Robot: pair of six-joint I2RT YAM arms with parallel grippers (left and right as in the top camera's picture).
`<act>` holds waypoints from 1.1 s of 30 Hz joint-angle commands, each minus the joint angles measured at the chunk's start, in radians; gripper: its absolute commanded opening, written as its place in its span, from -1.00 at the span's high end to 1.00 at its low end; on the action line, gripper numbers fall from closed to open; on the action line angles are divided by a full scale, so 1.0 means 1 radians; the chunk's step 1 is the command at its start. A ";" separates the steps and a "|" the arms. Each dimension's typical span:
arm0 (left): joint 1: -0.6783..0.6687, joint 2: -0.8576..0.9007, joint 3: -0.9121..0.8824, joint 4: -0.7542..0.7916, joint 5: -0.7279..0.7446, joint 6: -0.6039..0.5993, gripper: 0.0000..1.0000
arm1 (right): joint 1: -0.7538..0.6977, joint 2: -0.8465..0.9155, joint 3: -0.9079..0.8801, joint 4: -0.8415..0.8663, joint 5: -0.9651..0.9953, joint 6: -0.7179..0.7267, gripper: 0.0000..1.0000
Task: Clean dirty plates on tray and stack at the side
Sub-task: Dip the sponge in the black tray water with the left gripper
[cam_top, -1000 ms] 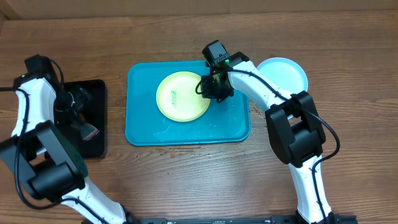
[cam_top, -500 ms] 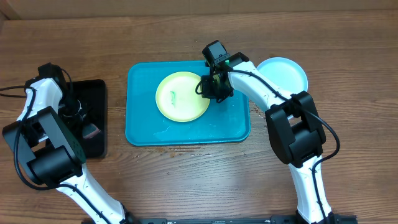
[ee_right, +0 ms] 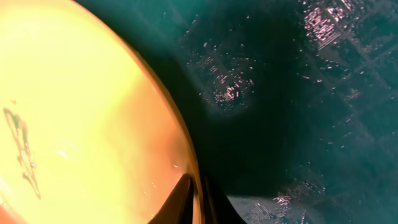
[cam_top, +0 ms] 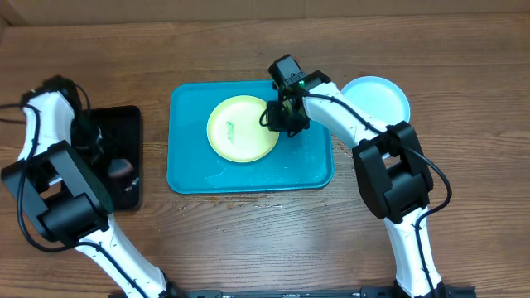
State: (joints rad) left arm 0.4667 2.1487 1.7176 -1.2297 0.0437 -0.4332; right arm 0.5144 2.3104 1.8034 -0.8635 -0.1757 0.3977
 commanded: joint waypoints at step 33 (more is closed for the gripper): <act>-0.112 -0.378 0.073 -0.004 0.223 0.191 0.91 | 0.021 0.040 -0.036 0.035 0.017 -0.001 0.92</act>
State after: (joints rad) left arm 0.4030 1.8191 1.7763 -1.2316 0.2119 -0.2832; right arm 0.5186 2.3104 1.7992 -0.8349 -0.1799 0.3988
